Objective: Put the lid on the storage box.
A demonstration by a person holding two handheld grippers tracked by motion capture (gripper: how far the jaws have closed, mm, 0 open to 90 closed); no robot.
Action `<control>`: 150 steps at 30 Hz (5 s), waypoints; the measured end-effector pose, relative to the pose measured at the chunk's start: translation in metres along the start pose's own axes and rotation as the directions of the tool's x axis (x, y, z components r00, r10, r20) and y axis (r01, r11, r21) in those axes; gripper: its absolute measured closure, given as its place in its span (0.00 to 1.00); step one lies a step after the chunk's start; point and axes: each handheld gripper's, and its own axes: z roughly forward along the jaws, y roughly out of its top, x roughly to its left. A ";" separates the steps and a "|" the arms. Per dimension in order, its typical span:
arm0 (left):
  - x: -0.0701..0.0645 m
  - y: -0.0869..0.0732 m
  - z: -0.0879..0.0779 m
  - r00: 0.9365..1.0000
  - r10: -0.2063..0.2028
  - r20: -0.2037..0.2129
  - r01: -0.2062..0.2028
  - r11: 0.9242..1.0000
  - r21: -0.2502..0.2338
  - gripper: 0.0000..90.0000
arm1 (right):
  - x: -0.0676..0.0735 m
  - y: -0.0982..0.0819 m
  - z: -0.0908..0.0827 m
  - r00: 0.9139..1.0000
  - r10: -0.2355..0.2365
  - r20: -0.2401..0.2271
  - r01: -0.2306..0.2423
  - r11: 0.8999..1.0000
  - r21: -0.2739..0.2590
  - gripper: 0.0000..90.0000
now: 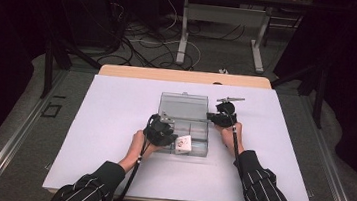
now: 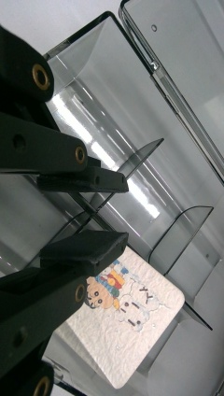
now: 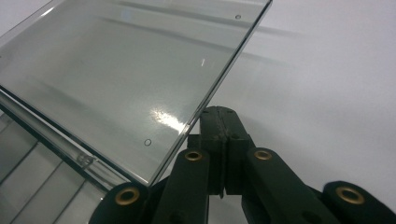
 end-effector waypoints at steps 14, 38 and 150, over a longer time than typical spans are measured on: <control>0.000 0.000 0.000 1.000 -0.001 0.000 0.001 1.000 0.001 0.78 | 0.003 0.006 -0.009 1.000 -0.013 -0.009 0.012 0.999 -0.052 1.00; 0.000 0.000 0.000 1.000 0.003 -0.001 -0.003 1.000 0.002 0.78 | 0.008 0.018 -0.027 0.998 -0.054 -0.018 0.051 0.990 -0.134 1.00; 0.052 0.023 -0.084 0.994 -0.056 -0.092 0.021 0.939 -0.343 0.83 | 0.055 0.027 -0.097 0.974 -0.226 -0.015 0.222 0.965 -0.138 0.82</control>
